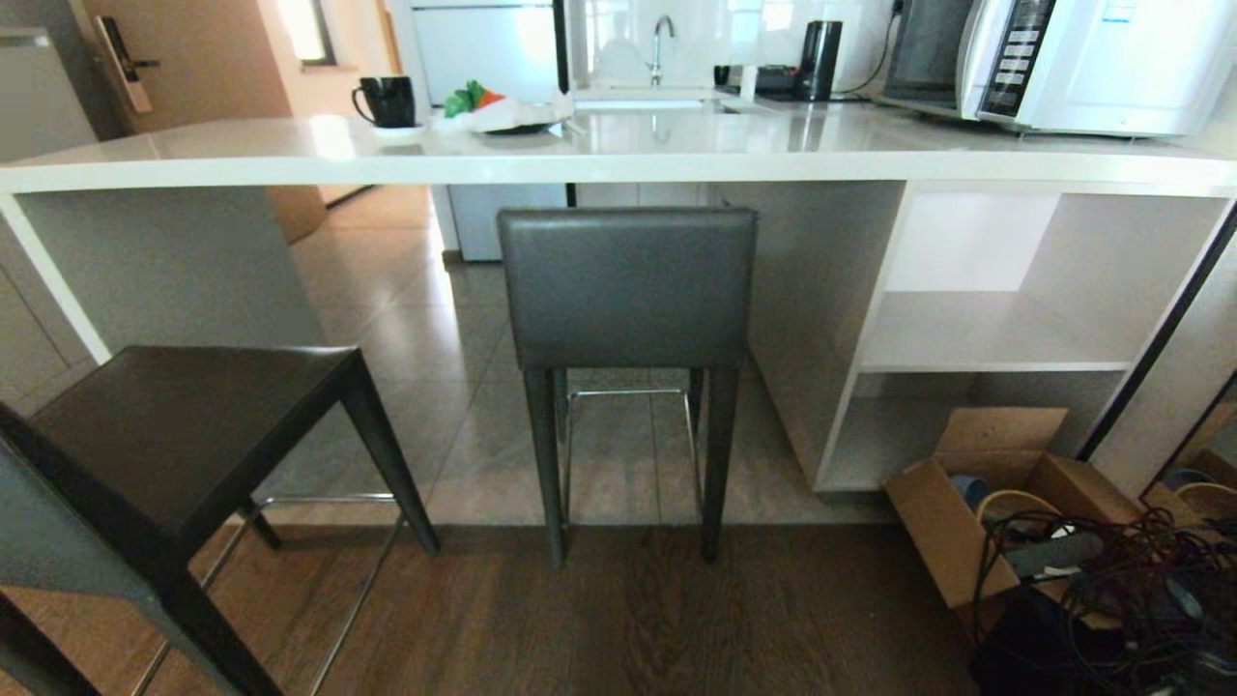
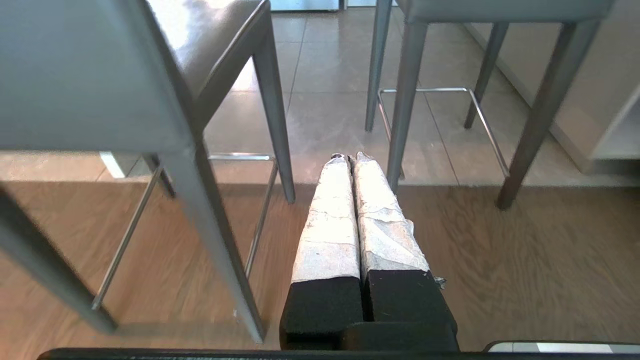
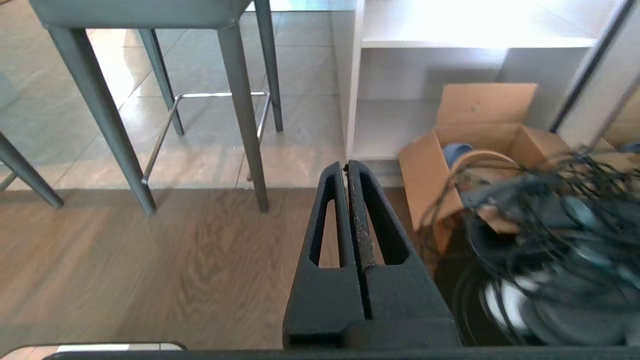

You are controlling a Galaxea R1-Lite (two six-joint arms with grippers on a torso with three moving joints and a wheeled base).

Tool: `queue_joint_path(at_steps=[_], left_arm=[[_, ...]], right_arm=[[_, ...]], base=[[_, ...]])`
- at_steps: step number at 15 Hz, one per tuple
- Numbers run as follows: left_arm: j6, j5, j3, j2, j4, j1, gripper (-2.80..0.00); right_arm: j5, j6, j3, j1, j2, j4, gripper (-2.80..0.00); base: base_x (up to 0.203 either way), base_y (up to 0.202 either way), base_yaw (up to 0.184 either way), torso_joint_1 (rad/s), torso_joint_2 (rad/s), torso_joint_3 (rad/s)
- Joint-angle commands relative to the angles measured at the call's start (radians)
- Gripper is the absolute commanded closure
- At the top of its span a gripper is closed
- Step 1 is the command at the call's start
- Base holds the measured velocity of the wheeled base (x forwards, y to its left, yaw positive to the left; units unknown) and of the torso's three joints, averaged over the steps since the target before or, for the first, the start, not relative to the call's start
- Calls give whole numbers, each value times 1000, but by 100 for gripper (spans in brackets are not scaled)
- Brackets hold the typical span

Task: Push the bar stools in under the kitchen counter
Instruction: Push the gray chair back under the dining table

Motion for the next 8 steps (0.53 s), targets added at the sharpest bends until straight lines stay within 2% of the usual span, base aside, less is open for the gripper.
queue_joint_path(at_steps=[1, 4, 8], left_arm=[[2, 0, 2, 3, 0, 2, 0], [-35, 10, 2, 3, -2, 2, 0], [-43, 11, 2, 3, -5, 0, 0]], right_arm=[[0, -1, 0, 0, 3, 0, 0], [0, -2, 0, 0, 3, -1, 0], [0, 8, 0, 1, 3, 0, 0]], base=[[-197, 0, -1, 4, 3, 0], [-160, 0, -4, 1, 0, 2], [0, 0, 0, 0, 0, 0]])
